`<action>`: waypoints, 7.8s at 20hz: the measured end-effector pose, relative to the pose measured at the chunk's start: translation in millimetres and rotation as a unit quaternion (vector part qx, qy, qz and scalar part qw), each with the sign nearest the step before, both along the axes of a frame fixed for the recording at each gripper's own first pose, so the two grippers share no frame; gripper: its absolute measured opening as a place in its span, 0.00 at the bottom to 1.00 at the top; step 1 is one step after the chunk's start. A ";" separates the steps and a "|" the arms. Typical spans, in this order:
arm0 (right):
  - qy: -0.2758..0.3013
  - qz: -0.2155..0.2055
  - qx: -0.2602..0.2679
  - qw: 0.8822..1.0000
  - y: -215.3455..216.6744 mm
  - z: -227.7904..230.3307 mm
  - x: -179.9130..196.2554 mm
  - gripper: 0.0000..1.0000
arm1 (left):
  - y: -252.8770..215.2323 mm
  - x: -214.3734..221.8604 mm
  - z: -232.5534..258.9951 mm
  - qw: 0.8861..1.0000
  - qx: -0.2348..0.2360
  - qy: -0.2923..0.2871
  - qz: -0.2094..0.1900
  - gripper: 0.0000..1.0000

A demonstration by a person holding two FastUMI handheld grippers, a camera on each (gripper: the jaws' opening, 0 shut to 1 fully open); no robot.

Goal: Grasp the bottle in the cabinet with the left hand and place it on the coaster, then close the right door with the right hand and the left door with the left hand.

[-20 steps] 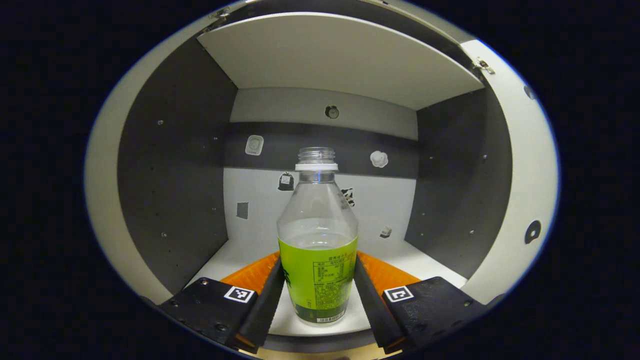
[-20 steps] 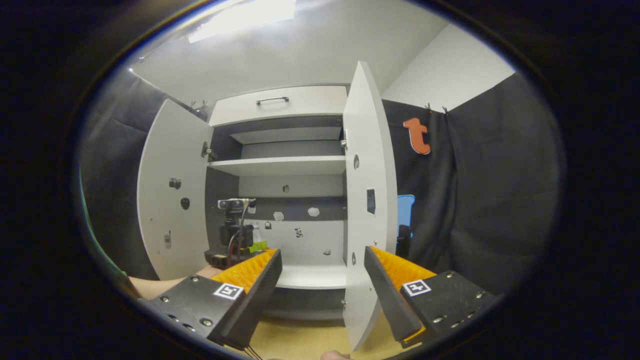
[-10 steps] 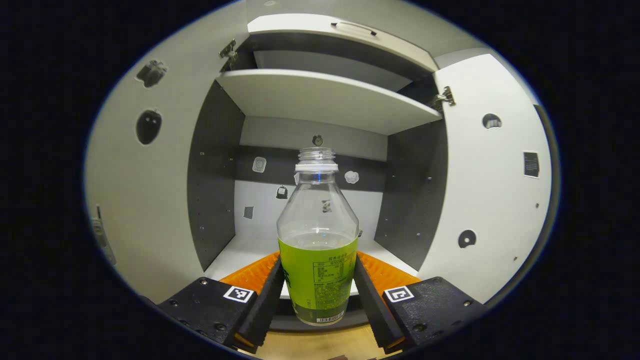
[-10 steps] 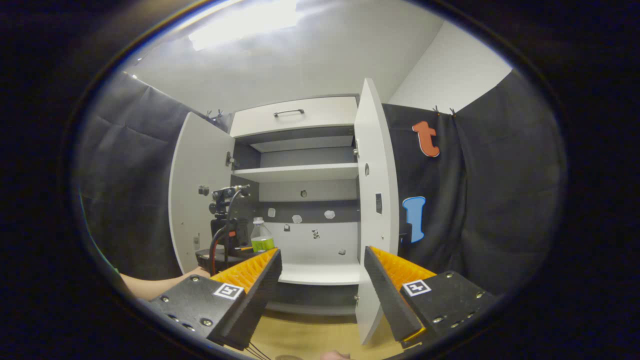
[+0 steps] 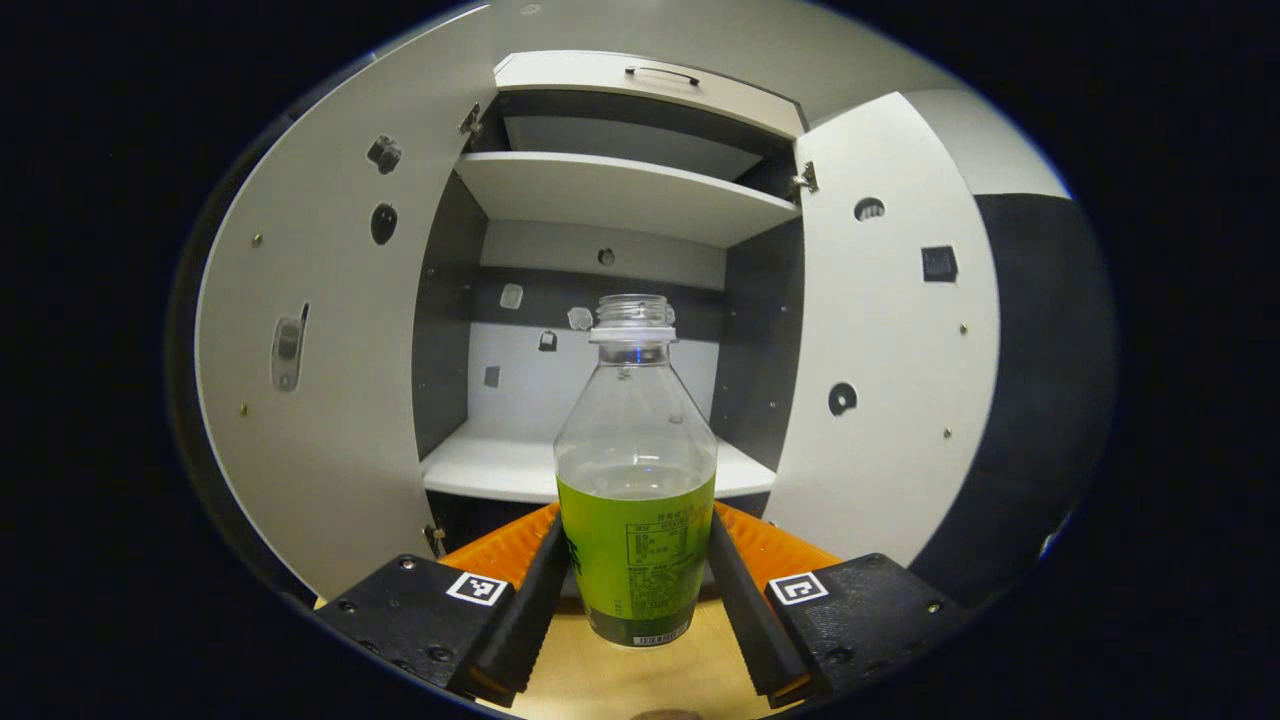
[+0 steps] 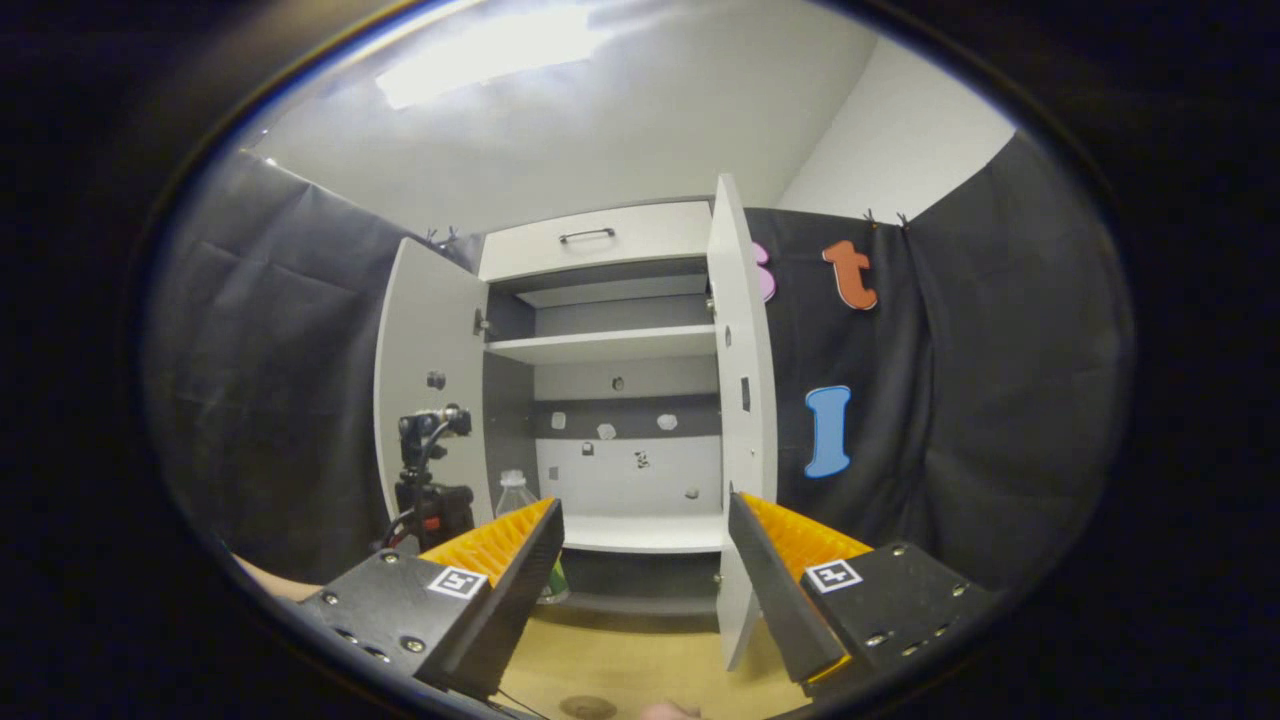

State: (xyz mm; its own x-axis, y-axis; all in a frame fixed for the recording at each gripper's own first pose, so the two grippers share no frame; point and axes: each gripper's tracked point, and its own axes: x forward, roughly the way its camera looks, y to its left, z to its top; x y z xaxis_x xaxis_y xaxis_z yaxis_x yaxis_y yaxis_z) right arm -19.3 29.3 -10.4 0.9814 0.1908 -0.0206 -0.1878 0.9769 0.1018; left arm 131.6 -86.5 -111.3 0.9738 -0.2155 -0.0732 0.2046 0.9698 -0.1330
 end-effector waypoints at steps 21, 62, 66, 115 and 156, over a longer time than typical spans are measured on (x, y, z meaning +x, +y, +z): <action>0.086 -0.023 -0.001 0.996 5.3 -104.7 23.3 1.00 | -50.6 -82.5 -284.7 0.992 0.057 0.080 -0.082 0.81; 0.054 -0.087 0.021 0.995 -88.8 -65.7 19.2 1.00 | -50.3 -114.5 -191.1 0.967 0.055 0.161 -0.188 0.90; 0.045 -0.105 0.000 0.993 -124.4 -56.9 35.6 1.00 | -49.9 -96.5 -136.7 0.976 0.058 0.108 -0.181 0.92; 0.075 -0.072 -0.061 0.993 -83.1 -78.4 203.6 0.88 | 150.7 -123.9 37.5 0.999 0.040 -0.024 0.027 0.96; 0.063 -0.001 -0.032 0.998 -3.9 -85.1 120.7 0.94 | 348.8 -47.7 56.0 0.984 0.039 -0.031 0.169 0.94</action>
State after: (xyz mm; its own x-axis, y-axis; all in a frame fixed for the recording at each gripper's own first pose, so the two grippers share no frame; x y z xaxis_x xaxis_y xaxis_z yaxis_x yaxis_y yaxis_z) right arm 101.5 25.4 -95.5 0.9708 0.1826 -0.1557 -0.1749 0.9826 0.0620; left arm 83.9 262.3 -55.2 0.9919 0.1263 -0.0144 -0.1269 0.9905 -0.0537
